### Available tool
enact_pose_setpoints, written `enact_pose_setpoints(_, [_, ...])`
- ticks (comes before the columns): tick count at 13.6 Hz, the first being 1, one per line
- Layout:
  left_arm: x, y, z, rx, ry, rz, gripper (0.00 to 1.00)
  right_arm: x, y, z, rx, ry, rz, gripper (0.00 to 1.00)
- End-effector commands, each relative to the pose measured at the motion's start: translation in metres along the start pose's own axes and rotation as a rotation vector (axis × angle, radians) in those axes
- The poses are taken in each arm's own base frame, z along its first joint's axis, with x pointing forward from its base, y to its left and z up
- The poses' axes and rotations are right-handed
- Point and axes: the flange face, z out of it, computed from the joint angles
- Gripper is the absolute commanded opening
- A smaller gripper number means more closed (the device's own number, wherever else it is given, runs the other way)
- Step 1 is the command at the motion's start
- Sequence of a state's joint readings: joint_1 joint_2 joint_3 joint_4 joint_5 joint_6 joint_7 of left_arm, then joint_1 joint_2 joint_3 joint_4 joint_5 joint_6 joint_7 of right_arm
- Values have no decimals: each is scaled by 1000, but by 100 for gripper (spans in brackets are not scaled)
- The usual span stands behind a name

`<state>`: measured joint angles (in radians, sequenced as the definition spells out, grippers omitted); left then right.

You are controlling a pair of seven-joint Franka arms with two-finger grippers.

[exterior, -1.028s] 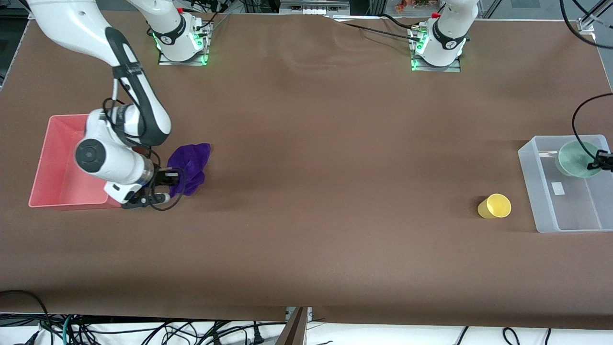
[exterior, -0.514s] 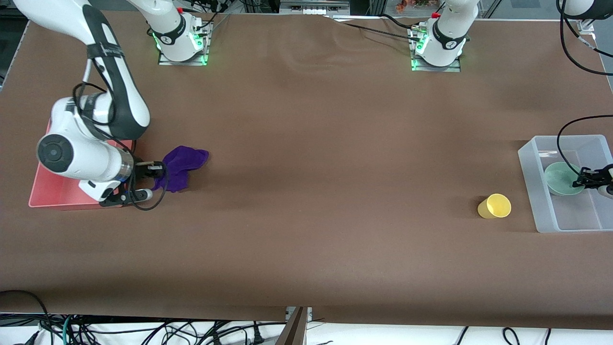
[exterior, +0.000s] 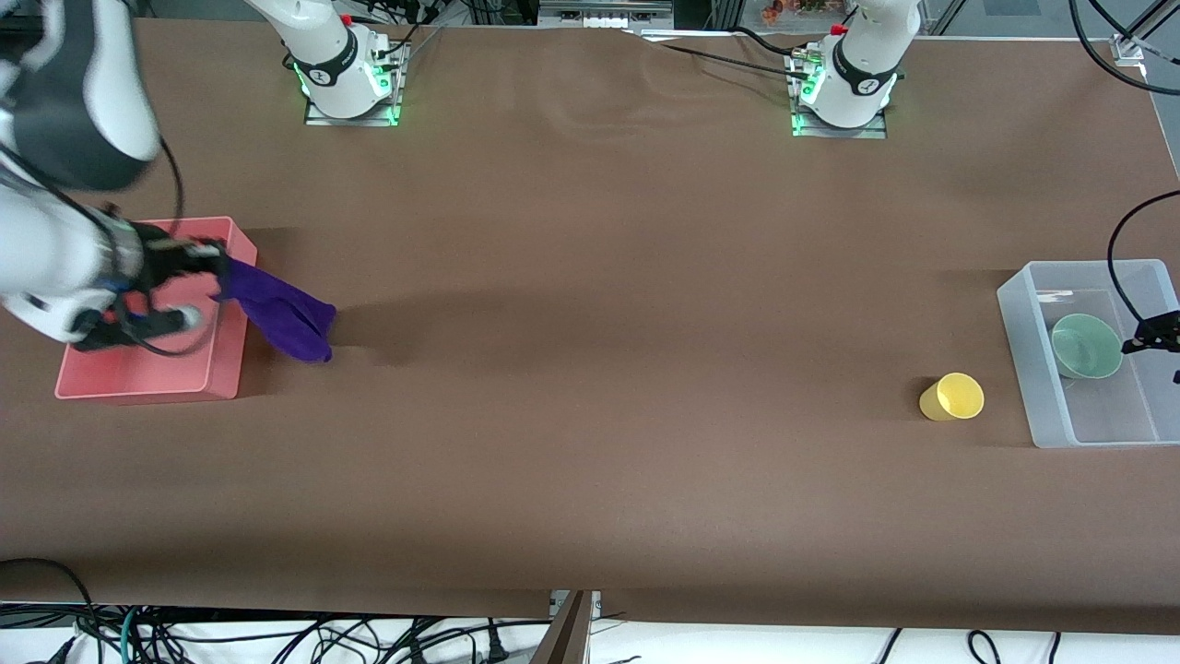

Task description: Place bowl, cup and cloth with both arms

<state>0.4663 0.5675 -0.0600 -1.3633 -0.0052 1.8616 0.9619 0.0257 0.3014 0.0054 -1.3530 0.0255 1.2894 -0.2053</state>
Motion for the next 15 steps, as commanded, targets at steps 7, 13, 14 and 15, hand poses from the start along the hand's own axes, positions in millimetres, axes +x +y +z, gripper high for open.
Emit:
enact_pose_setpoints(7, [92,79,142,-86,-90,-177,91,-113,156,-41,-53,-61,-188,0])
enact_pose_setpoints(13, [89,81,168,-58,-52,-182,0,-87,196,8,-116,-59,-193,0])
enact_pose_setpoints(14, [89,81,164,-54,-48,-183,0,-82,196,19,-100,-48,-163,0])
enact_pose_setpoints(15, [90,81,157,-53,-47,-183,0,-79,196,24,-90,-42,-133,0])
